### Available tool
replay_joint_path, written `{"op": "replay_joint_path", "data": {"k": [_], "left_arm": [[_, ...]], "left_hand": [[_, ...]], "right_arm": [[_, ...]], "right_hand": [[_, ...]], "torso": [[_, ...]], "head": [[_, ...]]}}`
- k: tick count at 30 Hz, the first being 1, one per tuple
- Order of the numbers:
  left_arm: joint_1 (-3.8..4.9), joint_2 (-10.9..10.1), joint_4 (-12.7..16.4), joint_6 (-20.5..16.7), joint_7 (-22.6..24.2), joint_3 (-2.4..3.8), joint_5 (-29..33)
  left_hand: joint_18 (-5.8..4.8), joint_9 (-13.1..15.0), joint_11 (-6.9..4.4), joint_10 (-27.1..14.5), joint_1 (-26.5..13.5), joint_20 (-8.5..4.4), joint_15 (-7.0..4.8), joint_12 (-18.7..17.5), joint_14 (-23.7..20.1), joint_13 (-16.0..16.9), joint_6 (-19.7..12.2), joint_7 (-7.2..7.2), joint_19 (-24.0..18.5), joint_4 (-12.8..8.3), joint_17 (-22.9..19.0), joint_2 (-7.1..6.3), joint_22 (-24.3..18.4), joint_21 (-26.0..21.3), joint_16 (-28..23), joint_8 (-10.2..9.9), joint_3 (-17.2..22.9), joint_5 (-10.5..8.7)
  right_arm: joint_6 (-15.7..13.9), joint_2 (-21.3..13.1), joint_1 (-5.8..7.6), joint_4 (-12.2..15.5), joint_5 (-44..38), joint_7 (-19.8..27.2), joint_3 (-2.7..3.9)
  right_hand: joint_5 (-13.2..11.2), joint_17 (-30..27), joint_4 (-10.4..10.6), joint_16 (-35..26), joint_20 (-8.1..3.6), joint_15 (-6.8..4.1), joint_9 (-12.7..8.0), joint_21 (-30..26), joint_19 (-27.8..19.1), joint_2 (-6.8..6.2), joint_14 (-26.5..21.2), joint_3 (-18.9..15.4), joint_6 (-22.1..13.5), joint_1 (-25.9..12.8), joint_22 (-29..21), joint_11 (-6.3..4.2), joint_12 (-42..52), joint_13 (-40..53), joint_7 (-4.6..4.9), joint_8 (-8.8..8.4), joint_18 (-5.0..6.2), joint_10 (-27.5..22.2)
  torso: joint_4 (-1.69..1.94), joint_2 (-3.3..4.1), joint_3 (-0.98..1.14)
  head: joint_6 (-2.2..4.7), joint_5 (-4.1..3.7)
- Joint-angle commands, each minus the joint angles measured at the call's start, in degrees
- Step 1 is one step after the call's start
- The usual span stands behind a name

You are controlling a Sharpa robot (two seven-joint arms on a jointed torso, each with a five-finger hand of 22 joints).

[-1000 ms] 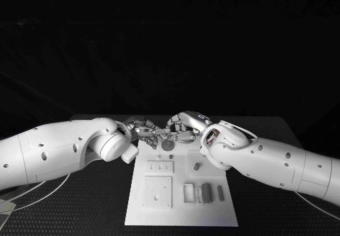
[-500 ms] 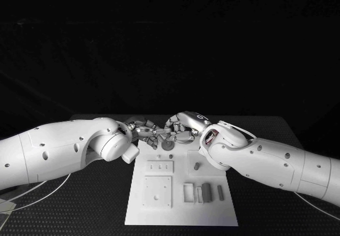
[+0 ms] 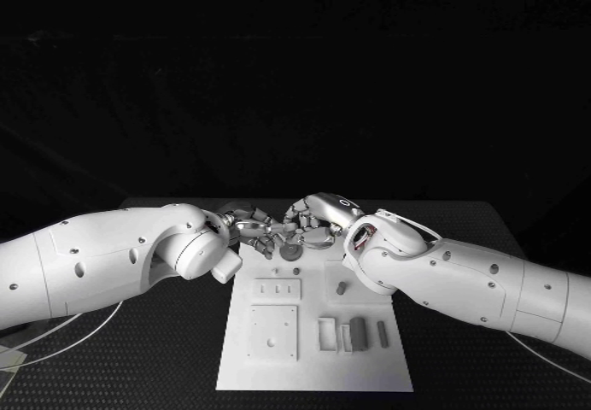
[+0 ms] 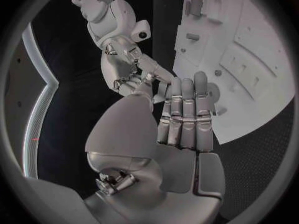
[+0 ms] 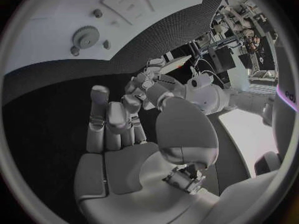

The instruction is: Assemble the parts on the task board

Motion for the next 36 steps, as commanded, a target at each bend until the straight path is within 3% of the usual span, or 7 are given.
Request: {"op": "replay_joint_path", "data": {"k": [1, 14, 23, 36], "left_arm": [[-0.04, 0.16, 0.01, 0.10, 0.88, 0.13, 0.30], [-0.08, 0.00, -0.23, -0.47, 1.29, 0.13, 0.71], [-0.08, -0.01, -0.30, -0.16, 0.58, 0.13, 0.73], [-0.08, 0.10, -0.35, 0.05, -0.20, 0.12, 0.39]], "left_hand": [[1.17, 0.07, -0.16, 0.15, 0.19, -0.30, -0.32, 0.26, 0.00, 0.13, 0.43, 0.11, 0.26, -0.16, -0.13, 0.97, 0.15, -0.20, 0.40, 0.02, 0.08, -0.37], [1.02, 0.26, -0.36, 0.51, 4.85, -0.49, -0.50, 0.49, 0.10, 0.53, 1.13, -0.17, 0.51, -0.28, -0.73, 3.99, 1.06, -0.39, 1.29, 0.12, -0.47, -0.17], [0.90, 0.25, -0.31, 0.51, 4.46, -0.45, -0.45, 0.42, 0.01, 0.53, 1.16, -0.12, 0.51, -0.14, -0.92, 3.82, 1.23, -0.52, 1.44, 0.04, -1.25, -0.17], [0.97, 0.30, -0.44, 0.72, 5.78, -0.58, -0.57, 0.44, 0.06, 0.59, 1.43, -0.26, 0.72, -0.28, -1.14, 3.73, 1.51, -0.63, 1.75, 0.05, -1.28, 0.03]], "right_arm": [[1.01, -0.01, -0.13, -0.07, -0.02, 0.09, -0.04], [1.06, 0.04, -0.18, 0.55, 0.04, 0.20, -0.04], [0.94, 0.06, -0.23, 0.70, 0.04, 0.15, -0.04], [0.92, 0.11, -0.27, 0.97, 0.05, 0.13, -0.04]], "right_hand": [[-0.09, 0.08, 0.06, 0.31, -0.32, -0.32, 0.02, 0.22, 0.00, -0.10, -0.01, 0.08, 1.39, -0.27, 1.20, 0.01, 0.40, 0.10, 0.84, -0.31, 1.73, -0.54], [-0.09, 0.09, 0.06, 0.32, -0.32, -0.33, 0.04, 0.23, -0.02, -0.05, -0.03, 0.10, 1.41, -0.29, 1.20, 0.00, 0.45, 0.12, 0.83, -0.31, 1.73, -0.57], [-0.09, 0.10, 0.06, 0.33, -0.32, -0.33, 0.06, 0.26, -0.04, -0.01, -0.04, 0.10, 1.45, -0.31, 1.19, 0.00, 0.50, 0.15, 0.82, -0.31, 1.73, -0.59], [-0.09, 0.11, 0.05, 0.34, -0.33, -0.34, 0.07, 0.29, -0.05, 0.03, -0.06, 0.11, 1.47, -0.33, 1.19, -0.01, 0.56, 0.17, 0.82, -0.31, 1.73, -0.62]], "torso": [[-0.08, 0.09, -0.06], [0.01, -0.01, 0.09], [-0.09, 0.04, 0.18], [-0.05, 0.03, 0.13]], "head": [[-0.04, -0.14], [-0.30, -0.23], [-0.30, -0.18], [-0.40, -0.19]]}}
